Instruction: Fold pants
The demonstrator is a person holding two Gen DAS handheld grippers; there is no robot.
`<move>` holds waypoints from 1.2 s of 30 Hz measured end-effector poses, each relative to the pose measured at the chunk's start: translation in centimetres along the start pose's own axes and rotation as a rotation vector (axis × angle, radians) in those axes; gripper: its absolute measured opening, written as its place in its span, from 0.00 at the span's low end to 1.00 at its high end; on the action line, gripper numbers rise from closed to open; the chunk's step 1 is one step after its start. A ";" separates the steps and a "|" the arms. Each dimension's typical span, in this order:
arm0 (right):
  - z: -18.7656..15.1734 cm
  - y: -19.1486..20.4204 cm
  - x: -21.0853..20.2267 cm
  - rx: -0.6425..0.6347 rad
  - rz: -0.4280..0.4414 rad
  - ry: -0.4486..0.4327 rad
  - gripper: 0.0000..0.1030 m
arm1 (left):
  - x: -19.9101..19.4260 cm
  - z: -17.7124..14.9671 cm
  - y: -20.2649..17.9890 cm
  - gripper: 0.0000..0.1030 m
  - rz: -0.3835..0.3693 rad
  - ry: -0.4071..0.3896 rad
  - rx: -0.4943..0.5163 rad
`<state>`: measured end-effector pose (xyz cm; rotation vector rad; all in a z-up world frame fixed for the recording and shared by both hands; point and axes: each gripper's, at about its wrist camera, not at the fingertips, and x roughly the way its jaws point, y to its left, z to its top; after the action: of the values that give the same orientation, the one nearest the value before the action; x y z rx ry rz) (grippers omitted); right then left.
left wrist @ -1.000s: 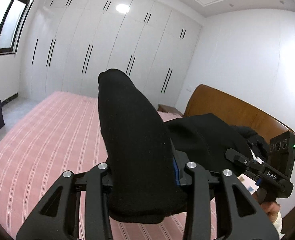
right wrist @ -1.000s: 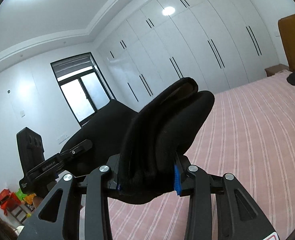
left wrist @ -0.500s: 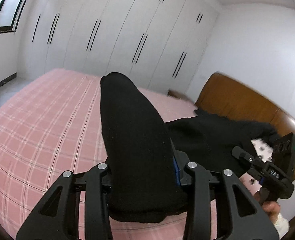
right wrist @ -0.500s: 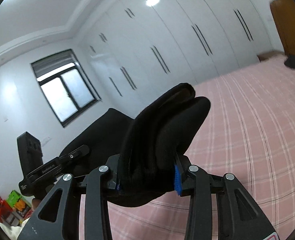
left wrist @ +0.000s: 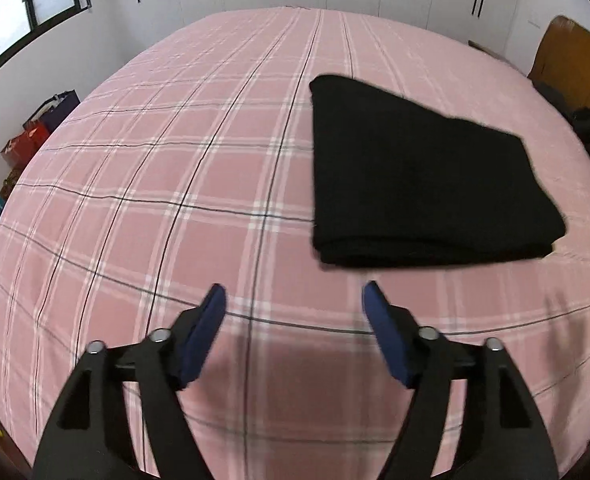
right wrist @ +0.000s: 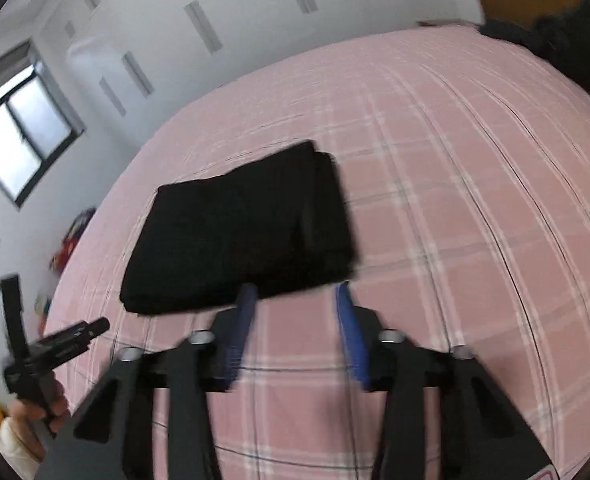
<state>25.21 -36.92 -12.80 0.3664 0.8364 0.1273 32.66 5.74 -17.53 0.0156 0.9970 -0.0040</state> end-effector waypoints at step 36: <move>-10.5 4.2 -8.8 0.047 -0.236 0.098 0.65 | -10.2 -4.6 -4.3 0.81 0.033 -0.050 0.082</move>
<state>11.68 -32.40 -11.52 0.3049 0.9743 -0.0951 23.24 1.52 -11.48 0.1063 0.9462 -0.0147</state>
